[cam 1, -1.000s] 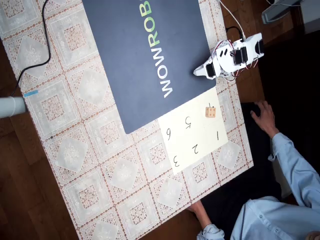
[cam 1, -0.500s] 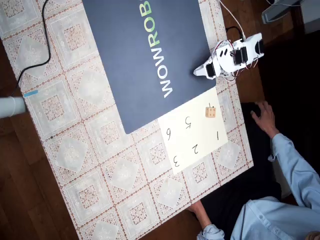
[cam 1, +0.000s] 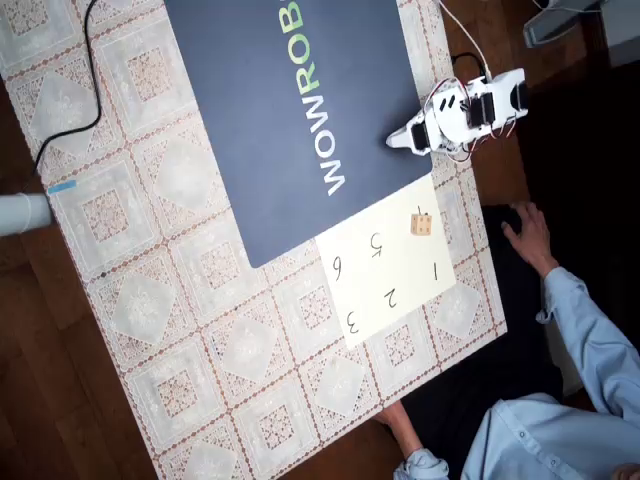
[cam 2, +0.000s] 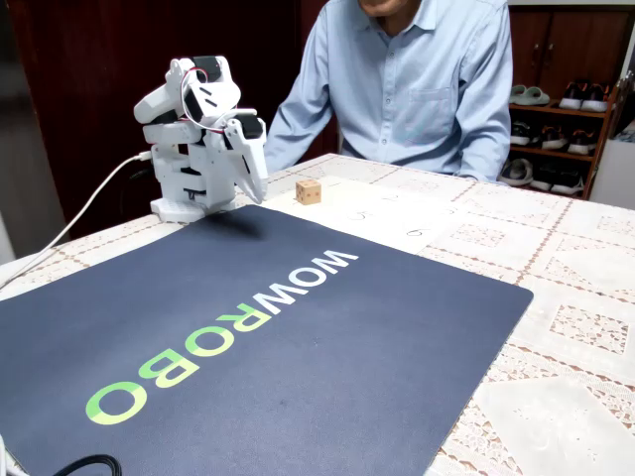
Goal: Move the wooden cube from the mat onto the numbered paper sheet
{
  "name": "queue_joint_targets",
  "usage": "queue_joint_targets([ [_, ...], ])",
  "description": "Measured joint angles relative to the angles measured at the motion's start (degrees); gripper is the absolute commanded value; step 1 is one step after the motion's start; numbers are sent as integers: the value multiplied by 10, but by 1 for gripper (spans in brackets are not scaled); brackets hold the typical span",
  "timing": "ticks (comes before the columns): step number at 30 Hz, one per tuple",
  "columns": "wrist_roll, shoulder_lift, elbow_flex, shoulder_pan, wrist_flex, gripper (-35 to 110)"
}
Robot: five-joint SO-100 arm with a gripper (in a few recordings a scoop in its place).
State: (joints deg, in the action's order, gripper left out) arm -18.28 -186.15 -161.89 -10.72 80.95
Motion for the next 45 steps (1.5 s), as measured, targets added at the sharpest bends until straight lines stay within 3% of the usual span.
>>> queue_joint_targets([
  [11, 98, 3, 5, 7, -39, 0],
  [45, 99, 3, 5, 18, -42, 0],
])
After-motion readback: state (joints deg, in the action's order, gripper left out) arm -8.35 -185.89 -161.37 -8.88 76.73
